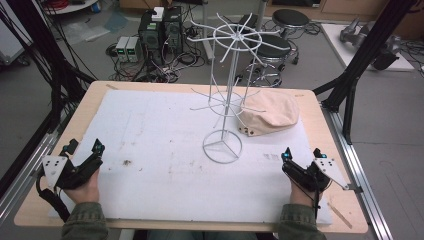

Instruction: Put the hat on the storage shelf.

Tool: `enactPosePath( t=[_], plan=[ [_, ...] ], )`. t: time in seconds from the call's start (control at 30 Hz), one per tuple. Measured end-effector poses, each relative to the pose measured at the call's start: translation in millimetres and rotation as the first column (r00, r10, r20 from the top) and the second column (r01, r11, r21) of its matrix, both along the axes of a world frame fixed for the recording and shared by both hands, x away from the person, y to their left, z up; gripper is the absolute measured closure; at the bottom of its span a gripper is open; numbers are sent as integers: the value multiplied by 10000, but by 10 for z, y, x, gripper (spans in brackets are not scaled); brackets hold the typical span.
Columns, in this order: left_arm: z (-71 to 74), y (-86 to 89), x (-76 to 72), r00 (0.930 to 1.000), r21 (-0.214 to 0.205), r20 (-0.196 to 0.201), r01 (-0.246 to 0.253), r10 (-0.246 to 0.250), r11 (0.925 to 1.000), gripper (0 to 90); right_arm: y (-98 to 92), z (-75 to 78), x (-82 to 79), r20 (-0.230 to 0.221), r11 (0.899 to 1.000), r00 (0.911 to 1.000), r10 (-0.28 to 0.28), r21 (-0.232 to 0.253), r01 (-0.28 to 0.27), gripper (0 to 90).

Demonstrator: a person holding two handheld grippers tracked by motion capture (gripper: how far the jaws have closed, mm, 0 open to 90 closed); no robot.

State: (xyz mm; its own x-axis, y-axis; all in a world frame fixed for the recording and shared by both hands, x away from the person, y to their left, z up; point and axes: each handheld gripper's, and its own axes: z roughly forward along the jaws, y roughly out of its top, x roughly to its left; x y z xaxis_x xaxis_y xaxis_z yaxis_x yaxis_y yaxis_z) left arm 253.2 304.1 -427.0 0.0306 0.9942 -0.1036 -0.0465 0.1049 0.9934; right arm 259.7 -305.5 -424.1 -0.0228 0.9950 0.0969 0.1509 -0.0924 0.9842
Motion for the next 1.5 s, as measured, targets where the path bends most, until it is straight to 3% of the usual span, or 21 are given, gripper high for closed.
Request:
enactPosePath(
  t=[0.67, 1.2, 1.5],
  plan=[
    [-2, -4, 5, 10000, -11, -22, 66, -66, 10000, 255, -2, -8, 0, -181, 9999, 9997, -156, 61, 157, 45],
    [-7, -7, 7, 9999, -58, -52, 103, -103, 9999, 255, 4, 32, -11, 104, 9999, 9999, -120, 28, 120, 45],
    [-9, -16, -1, 9999, -68, -42, 104, -105, 9999, 255, 50, 147, 40, 292, 9999, 9995, -82, -143, 86, 45]
  ],
)
